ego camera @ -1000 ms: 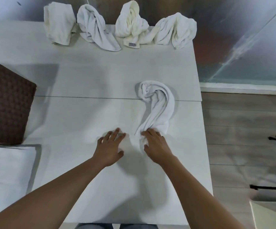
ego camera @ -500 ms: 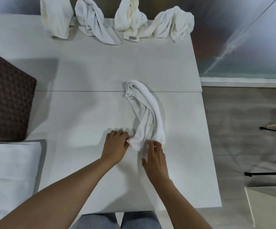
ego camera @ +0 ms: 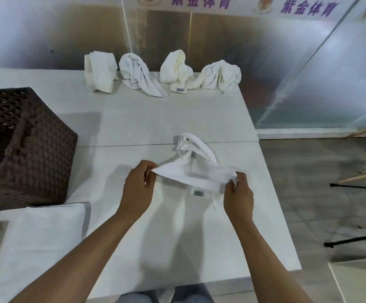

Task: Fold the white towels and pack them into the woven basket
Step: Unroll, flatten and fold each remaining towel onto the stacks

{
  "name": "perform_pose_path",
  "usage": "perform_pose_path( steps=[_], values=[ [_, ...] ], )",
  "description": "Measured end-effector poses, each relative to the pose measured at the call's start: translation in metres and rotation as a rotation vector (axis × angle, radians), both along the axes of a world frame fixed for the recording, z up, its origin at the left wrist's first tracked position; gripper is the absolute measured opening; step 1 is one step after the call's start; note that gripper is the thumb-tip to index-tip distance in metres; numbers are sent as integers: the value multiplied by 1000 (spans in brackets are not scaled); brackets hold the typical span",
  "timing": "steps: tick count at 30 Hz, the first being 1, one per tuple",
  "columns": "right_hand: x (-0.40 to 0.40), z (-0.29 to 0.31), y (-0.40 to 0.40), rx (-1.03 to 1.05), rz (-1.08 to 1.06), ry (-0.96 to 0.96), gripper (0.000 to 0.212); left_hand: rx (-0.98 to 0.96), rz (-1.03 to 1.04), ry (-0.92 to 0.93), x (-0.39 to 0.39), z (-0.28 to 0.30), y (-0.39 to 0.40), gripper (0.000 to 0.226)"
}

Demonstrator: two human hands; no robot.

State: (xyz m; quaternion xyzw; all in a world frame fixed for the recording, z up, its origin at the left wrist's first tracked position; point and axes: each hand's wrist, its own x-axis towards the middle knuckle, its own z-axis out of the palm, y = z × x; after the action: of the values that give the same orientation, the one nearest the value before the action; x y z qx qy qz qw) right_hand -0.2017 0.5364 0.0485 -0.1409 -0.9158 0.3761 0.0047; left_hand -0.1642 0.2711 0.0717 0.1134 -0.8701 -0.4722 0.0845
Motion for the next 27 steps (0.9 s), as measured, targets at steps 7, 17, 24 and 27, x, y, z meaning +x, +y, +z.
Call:
perform_pose_path(
  steps=[7,17,24,27],
  values=[
    [9,102,-14,-461,-14,90,28,78,101,256,0,68,-38,14],
    [-7,201,-27,-128,109,234,15,265,134,482,-3,164,-76,13],
    [-56,265,-53,-372,-11,522,13,382,109,581,-29,227,-90,17],
    [-97,302,-64,-500,4,536,14,365,116,616,-61,265,-95,22]
  ],
)
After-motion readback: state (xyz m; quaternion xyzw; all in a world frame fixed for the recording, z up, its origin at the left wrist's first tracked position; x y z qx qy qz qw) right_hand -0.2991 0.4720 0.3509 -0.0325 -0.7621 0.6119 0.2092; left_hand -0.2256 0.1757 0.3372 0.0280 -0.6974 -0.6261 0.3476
